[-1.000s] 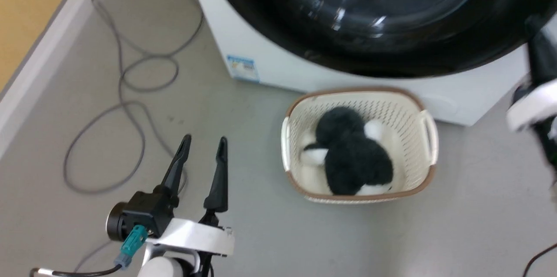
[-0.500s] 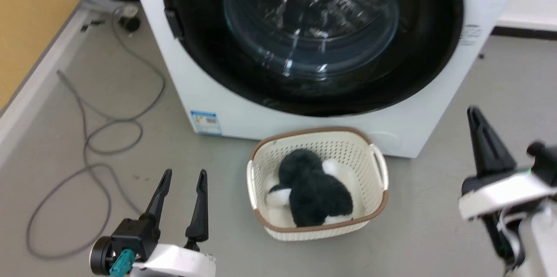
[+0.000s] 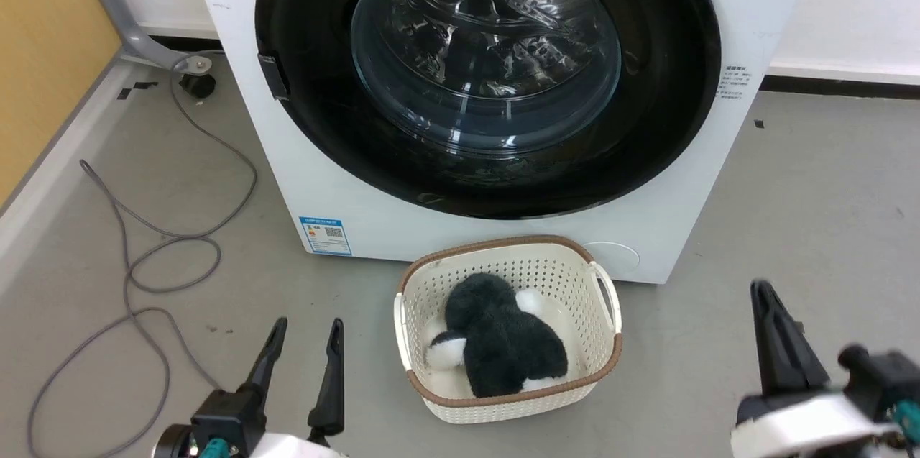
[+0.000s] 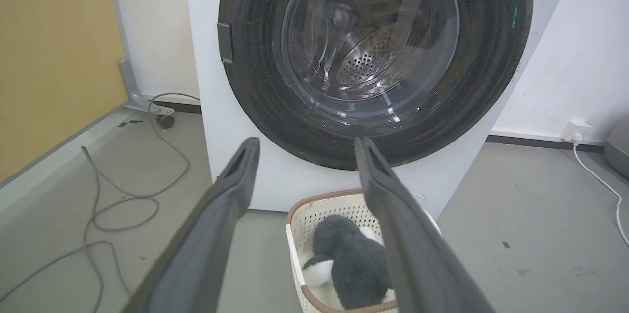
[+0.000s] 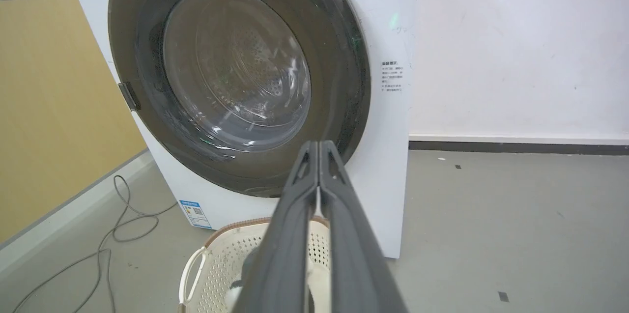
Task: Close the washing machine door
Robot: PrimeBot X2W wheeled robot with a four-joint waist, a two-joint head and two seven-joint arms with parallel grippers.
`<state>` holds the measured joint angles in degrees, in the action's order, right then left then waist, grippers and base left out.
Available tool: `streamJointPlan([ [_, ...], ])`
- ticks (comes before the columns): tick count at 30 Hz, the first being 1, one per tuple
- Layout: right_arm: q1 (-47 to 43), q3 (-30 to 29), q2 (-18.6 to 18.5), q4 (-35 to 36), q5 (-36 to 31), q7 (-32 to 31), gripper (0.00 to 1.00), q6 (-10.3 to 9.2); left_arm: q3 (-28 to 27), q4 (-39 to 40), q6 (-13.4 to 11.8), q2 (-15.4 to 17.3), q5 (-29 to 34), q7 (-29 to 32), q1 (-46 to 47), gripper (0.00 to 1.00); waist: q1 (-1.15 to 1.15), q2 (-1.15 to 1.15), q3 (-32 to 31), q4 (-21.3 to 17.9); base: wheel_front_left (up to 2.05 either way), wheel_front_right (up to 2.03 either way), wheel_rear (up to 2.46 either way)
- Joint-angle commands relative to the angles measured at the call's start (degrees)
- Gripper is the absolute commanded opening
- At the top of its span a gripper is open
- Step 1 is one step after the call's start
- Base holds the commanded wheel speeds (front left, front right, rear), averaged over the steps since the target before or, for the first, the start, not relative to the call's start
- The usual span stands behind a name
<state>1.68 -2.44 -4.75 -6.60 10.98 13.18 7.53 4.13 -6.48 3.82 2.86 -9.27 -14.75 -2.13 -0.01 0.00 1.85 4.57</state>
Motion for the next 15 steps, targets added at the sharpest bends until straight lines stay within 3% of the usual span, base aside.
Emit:
streamJointPlan([
  [1, -1.3, -0.3, 0.4, 0.6, -0.5, -0.1, 0.68, -0.04, 0.0, -0.3, 0.4, 0.1, 0.1, -0.2, -0.7, 1.0, 0.01, 0.0, -0.1, 0.1, 0.0, 0.0, 0.0],
  [2, -2.8, -0.3, 0.9, 1.5, -1.1, -0.5, 1.0, -0.04, 0.1, -0.6, 0.5, 0.1, 0.3, -0.2, -0.8, 1.0, 0.01, 0.0, -0.2, 0.1, 0.0, 0.0, 0.0],
  [15, -5.2, -1.0, 1.8, 2.4, -2.9, -0.5, 1.0, -0.04, 0.0, -1.6, 0.8, 0.0, 1.4, -0.2, -0.8, 1.0, 0.01, 0.0, -0.5, 0.2, 0.0, 0.0, 0.0],
])
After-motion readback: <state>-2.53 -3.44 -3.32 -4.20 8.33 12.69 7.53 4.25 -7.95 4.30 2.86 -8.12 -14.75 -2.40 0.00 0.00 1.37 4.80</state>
